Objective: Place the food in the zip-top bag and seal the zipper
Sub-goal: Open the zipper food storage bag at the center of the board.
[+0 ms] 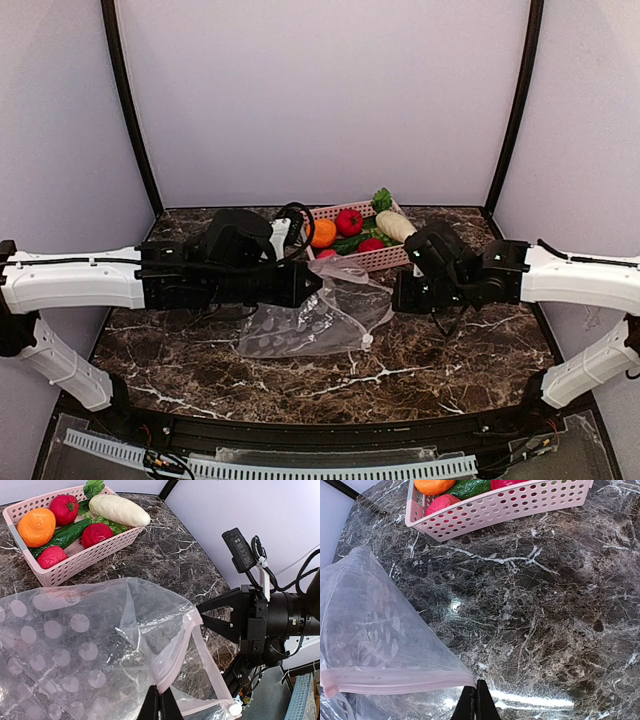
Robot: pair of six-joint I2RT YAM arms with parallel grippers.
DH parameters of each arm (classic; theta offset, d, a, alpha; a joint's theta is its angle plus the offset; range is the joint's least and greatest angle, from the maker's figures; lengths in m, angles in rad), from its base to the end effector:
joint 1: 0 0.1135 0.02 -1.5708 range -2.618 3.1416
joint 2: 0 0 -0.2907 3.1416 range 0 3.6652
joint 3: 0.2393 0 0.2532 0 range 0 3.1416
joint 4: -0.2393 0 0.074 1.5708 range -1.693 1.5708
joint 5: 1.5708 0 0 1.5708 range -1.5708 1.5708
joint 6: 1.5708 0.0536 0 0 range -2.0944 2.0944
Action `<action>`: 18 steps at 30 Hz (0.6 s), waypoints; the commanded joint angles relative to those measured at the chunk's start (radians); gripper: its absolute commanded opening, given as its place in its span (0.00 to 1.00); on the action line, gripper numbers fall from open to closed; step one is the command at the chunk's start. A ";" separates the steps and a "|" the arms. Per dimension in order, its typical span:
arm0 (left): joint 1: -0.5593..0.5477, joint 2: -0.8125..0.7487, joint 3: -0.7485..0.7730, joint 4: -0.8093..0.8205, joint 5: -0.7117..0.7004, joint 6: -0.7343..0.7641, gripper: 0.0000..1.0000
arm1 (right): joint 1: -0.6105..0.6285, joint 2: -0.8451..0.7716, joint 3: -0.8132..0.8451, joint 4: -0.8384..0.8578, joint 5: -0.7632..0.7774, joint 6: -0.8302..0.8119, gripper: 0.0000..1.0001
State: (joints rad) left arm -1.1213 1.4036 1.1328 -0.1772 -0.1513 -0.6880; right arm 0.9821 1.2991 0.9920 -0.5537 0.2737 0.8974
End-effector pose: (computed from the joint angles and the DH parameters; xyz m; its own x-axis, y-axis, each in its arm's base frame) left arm 0.1546 -0.3020 0.3372 -0.6733 -0.0491 -0.7377 0.5227 0.6741 -0.5219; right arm 0.1656 0.2219 0.2811 -0.8121 0.1391 -0.5667 -0.1092 0.9178 0.3817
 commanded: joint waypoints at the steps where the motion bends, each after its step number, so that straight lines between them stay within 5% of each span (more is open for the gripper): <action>1: -0.002 -0.068 -0.033 -0.040 -0.020 -0.011 0.01 | -0.019 -0.001 -0.028 -0.016 0.019 0.007 0.00; 10: -0.002 -0.036 -0.035 0.017 0.062 -0.006 0.01 | -0.017 -0.066 -0.049 0.207 -0.215 -0.164 0.29; 18: -0.002 -0.023 -0.035 0.056 0.082 -0.007 0.01 | 0.001 -0.109 -0.068 0.295 -0.269 -0.191 0.74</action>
State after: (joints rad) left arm -1.1233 1.3819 1.1099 -0.1513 -0.0872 -0.6926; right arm 0.9745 1.2160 0.9455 -0.3405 0.0425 0.7319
